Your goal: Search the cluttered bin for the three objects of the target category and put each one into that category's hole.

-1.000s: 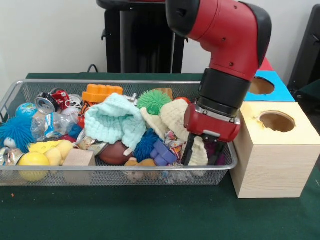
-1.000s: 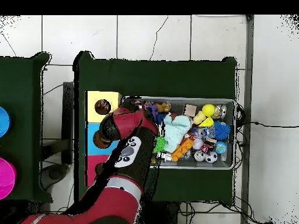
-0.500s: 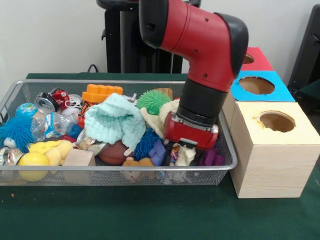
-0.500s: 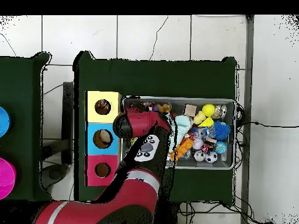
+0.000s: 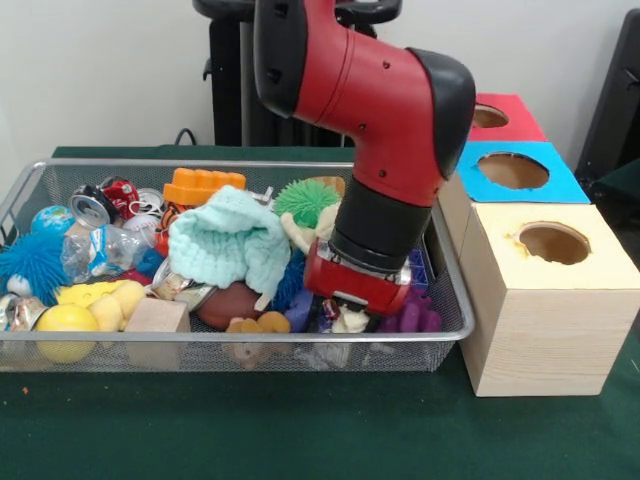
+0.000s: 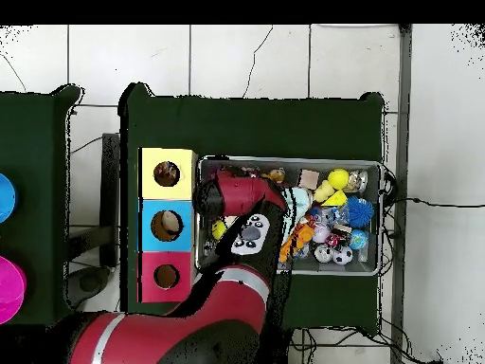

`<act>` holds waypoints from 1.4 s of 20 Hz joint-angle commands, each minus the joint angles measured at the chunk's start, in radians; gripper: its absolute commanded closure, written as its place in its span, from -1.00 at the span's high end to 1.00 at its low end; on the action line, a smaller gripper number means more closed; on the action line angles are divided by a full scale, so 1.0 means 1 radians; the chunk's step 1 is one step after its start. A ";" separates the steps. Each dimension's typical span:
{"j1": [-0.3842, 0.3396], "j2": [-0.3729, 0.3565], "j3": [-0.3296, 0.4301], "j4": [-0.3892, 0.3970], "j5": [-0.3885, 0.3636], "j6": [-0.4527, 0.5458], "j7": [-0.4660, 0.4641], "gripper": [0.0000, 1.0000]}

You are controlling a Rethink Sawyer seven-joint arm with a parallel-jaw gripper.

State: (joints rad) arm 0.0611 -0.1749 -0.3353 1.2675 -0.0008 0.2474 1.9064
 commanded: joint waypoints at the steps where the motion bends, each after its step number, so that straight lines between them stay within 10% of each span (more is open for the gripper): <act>1: -0.156 0.147 0.201 -0.051 0.068 0.340 0.031 1.00; 2: -0.162 0.147 0.209 -0.054 0.074 0.366 0.030 1.00; 3: -0.168 0.148 0.217 -0.056 0.080 0.392 0.030 -1.00; 9: -0.192 0.156 0.249 -0.111 0.072 0.545 -0.022 -1.00; 12: -0.191 0.143 0.249 -0.109 0.028 0.440 -0.043 -1.00; 15: -0.061 0.114 0.058 -0.111 -0.071 0.225 0.123 -1.00; 19: 0.187 0.166 -0.385 -0.108 -0.156 -0.014 0.423 -1.00; 23: 0.333 0.281 -0.676 -0.005 -0.053 -0.156 0.571 -1.00; 28: 0.408 0.383 -0.859 0.076 0.095 -0.222 0.590 -1.00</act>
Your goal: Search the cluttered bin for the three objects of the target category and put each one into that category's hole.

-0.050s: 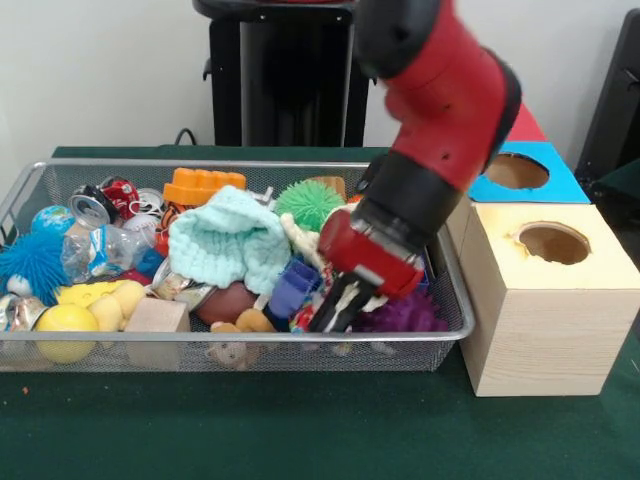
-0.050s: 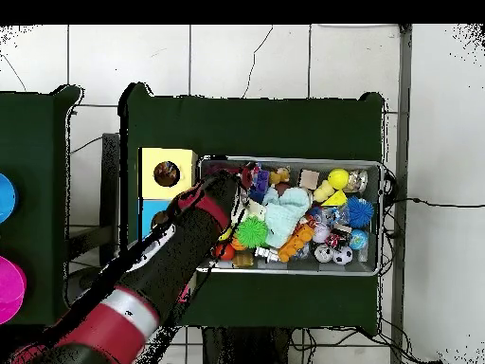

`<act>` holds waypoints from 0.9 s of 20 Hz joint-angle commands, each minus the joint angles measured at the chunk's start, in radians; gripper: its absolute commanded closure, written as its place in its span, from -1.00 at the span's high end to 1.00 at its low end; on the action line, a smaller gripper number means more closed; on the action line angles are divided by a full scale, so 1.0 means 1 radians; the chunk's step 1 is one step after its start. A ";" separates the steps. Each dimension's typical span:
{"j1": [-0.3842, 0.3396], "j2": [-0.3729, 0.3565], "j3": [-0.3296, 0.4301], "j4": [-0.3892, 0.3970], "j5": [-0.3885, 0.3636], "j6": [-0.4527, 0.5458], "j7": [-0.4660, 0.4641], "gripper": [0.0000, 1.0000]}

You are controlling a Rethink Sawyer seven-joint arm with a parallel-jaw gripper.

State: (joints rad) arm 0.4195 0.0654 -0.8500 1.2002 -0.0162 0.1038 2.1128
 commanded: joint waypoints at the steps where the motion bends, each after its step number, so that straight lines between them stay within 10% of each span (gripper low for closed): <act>1: 0.056 0.156 -0.362 0.154 0.134 -0.086 0.383 -1.00; 9: 0.070 0.222 -0.439 0.141 0.221 -0.053 0.382 -1.00; 18: 0.135 0.364 -0.727 0.221 0.288 0.127 0.397 -1.00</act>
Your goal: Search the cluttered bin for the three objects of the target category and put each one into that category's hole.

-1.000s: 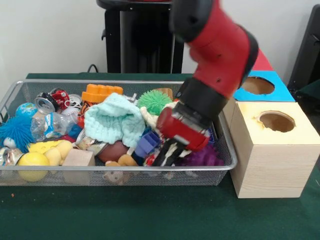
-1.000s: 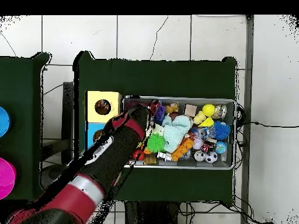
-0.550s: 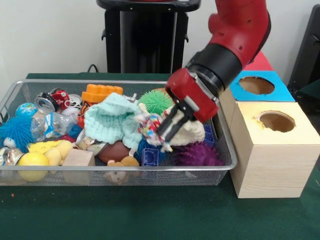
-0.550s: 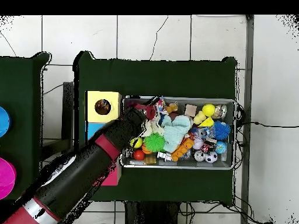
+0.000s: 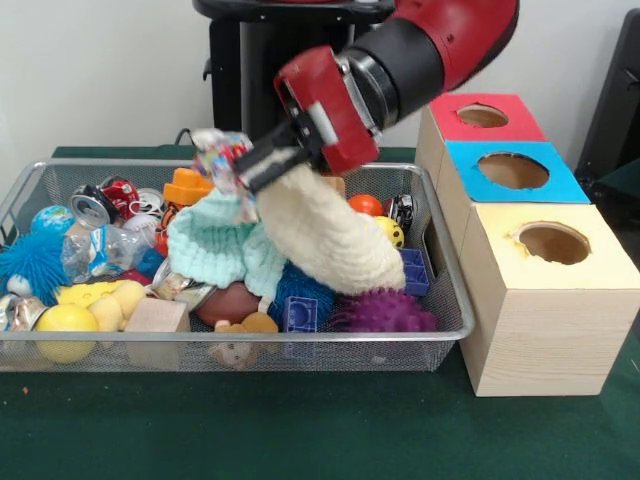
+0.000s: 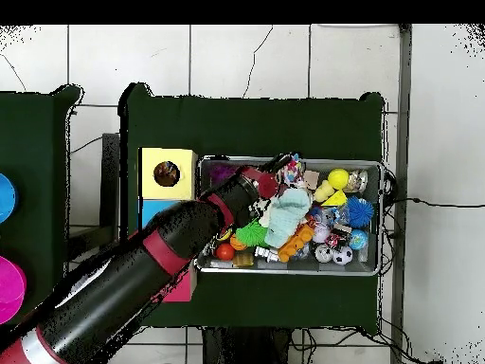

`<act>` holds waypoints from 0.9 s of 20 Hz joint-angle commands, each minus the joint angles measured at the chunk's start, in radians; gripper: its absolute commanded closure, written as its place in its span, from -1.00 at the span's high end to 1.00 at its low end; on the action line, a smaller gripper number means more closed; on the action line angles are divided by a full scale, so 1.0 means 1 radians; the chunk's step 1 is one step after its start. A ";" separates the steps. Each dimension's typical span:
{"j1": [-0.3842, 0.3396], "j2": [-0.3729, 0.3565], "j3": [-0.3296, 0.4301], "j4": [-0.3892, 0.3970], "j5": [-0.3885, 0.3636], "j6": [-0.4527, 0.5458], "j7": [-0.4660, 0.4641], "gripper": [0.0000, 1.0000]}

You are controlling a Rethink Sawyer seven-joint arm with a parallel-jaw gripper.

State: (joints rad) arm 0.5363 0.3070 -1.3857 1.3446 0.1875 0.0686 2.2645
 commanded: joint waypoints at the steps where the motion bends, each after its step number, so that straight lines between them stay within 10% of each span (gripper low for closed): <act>1: 0.029 0.102 -0.182 0.093 0.072 0.159 0.230 -1.00; 11: 0.027 0.010 -0.074 0.093 0.052 0.206 0.159 -1.00; 14: -0.086 -0.269 0.356 0.111 0.073 0.394 0.044 -1.00; 18: -0.277 -0.462 0.727 0.202 0.060 0.225 -0.019 -1.00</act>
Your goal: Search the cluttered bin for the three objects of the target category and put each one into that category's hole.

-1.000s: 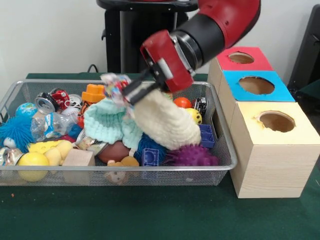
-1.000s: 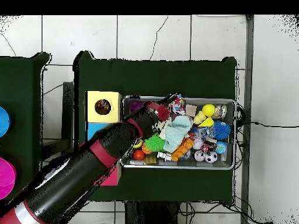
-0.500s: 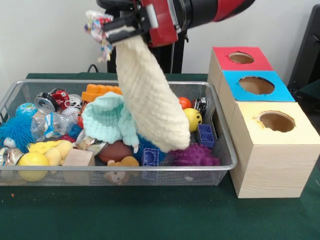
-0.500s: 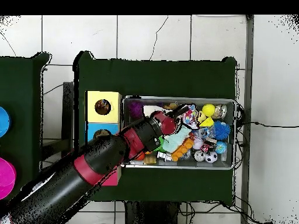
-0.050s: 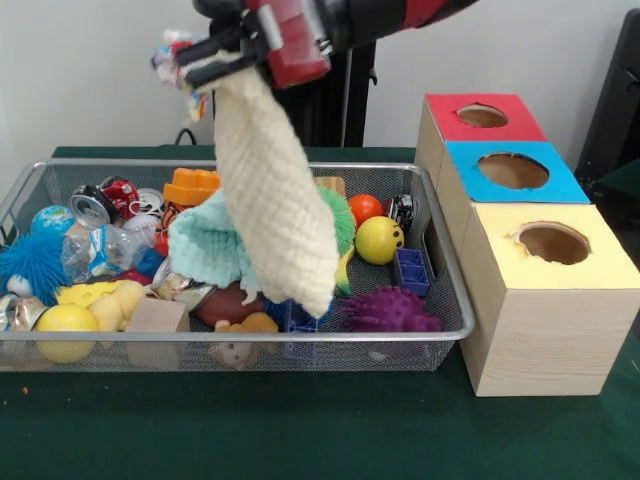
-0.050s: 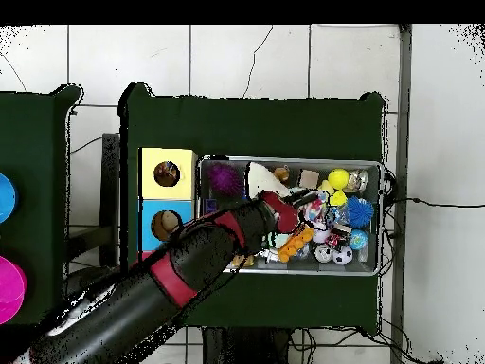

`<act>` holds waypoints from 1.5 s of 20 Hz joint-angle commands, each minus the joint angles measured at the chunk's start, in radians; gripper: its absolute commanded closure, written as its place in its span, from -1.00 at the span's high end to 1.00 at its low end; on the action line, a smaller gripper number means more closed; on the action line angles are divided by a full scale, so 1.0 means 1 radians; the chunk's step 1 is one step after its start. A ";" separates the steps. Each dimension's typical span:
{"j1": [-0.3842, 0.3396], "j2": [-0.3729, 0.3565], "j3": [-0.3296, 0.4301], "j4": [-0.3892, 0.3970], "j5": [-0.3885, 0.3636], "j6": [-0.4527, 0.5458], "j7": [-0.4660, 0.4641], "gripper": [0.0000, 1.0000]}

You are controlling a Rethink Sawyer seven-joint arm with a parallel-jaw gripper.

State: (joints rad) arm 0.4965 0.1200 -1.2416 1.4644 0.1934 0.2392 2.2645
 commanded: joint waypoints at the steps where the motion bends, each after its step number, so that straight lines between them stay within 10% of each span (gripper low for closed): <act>1: -0.256 -0.285 0.616 0.088 0.039 0.012 -0.015 -1.00; 12: -0.133 -0.105 0.487 0.045 0.046 -0.228 0.195 -1.00; 21: 0.066 0.212 0.176 0.019 0.329 -0.353 0.265 -1.00; 30: 0.056 0.229 0.241 -0.019 0.453 -0.369 0.214 -1.00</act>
State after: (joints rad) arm 0.6071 0.2785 -1.0979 1.5160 0.5539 -0.0575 2.2645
